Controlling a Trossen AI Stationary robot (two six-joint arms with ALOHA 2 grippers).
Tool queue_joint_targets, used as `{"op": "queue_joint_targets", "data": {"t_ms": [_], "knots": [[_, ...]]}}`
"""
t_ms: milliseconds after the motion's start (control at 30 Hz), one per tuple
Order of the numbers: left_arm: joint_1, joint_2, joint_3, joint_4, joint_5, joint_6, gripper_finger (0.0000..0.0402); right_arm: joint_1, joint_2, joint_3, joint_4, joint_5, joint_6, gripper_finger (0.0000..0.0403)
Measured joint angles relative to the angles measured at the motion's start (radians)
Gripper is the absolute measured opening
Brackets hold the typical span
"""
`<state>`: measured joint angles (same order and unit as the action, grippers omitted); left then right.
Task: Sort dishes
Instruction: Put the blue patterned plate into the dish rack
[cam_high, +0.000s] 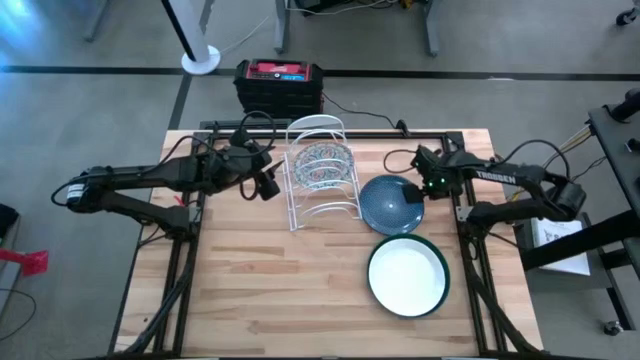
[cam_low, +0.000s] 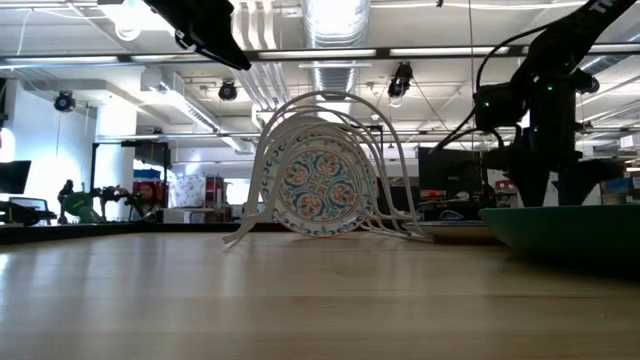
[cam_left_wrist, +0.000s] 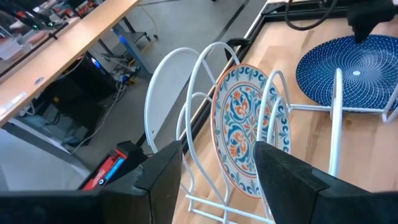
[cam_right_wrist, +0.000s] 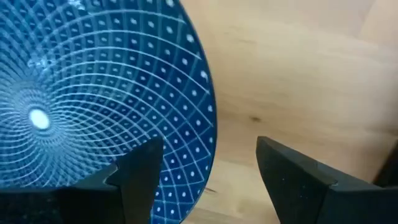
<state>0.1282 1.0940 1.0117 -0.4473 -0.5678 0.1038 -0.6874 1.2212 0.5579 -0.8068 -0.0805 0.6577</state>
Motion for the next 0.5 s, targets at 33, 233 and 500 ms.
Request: {"op": "queue_joint_targets", "data": {"t_ms": [33, 233, 500], "knots": [[0.001, 0.000, 0.000, 0.000, 0.000, 0.003, 0.0192, 0.002, -0.005, -0.013, 0.014, -0.005, 0.012, 0.0251], [0.010, -0.002, 0.000, -0.002, 0.001, 0.012, 0.0192, 0.004, -0.037, -0.086, 0.119, -0.061, 0.067, 0.0258], [0.011, -0.002, -0.001, -0.005, 0.001, 0.001, 0.0192, 0.009, -0.059, -0.112, 0.148, -0.063, 0.091, 0.0247]]}}
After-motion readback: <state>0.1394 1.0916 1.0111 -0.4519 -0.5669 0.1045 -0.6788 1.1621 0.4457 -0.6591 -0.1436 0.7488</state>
